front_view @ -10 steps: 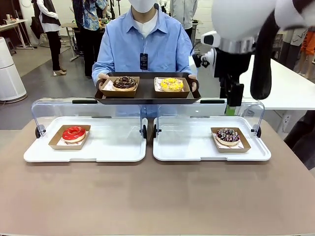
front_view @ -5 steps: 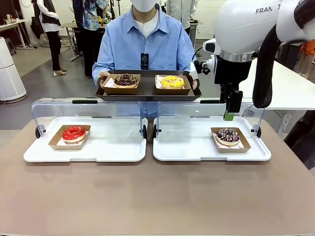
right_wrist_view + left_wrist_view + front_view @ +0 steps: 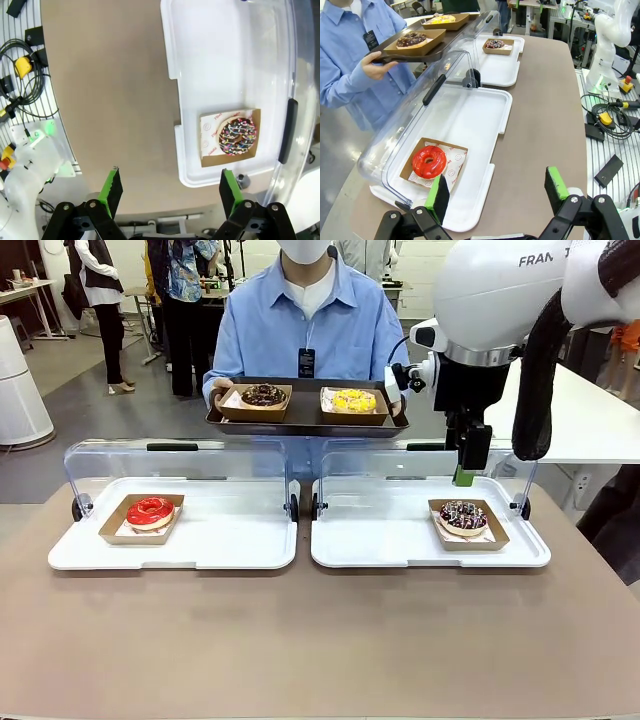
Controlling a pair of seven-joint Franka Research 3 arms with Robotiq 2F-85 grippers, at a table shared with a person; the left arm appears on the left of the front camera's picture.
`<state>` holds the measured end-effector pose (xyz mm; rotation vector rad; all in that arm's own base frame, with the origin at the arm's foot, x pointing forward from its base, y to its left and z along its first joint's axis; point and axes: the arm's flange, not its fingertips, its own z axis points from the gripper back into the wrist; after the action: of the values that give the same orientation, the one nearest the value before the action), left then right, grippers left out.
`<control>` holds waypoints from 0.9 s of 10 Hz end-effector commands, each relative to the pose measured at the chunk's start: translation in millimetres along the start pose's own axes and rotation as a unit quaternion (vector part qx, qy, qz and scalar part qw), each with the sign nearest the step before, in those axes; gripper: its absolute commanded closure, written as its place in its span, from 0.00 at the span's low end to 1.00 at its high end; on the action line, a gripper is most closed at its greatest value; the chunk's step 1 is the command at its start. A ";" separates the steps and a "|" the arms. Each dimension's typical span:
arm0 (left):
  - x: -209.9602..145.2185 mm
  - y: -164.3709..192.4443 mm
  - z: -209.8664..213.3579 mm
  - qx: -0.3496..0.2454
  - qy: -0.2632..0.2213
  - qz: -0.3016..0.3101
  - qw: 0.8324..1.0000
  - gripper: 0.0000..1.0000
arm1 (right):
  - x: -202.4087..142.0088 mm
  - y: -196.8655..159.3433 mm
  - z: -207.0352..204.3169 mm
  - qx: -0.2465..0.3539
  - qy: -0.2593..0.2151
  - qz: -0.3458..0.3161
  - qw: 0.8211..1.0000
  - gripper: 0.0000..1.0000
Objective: Provide the desired donut to the person.
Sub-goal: Place the picked Paper togo box onto the Handle tray extended by the person.
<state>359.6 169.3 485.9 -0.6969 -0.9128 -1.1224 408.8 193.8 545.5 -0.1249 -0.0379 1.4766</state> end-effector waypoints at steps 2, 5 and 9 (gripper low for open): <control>0.8 -0.8 0.7 0.004 -0.013 -0.003 1.000 0.00 | -1.5 0.0 3.5 0.003 0.004 0.001 1.000 0.00; 0.8 -0.8 0.7 0.004 -0.013 -0.003 1.000 0.00 | -1.5 0.0 3.5 0.003 0.004 0.001 1.000 0.00; 0.8 -0.8 0.7 0.004 -0.013 -0.003 1.000 0.00 | -1.5 0.0 3.5 0.003 0.004 0.001 1.000 0.00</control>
<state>359.6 169.3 485.9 -0.6969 -0.9128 -1.1224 409.0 193.2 545.5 -0.1241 -0.0381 1.4755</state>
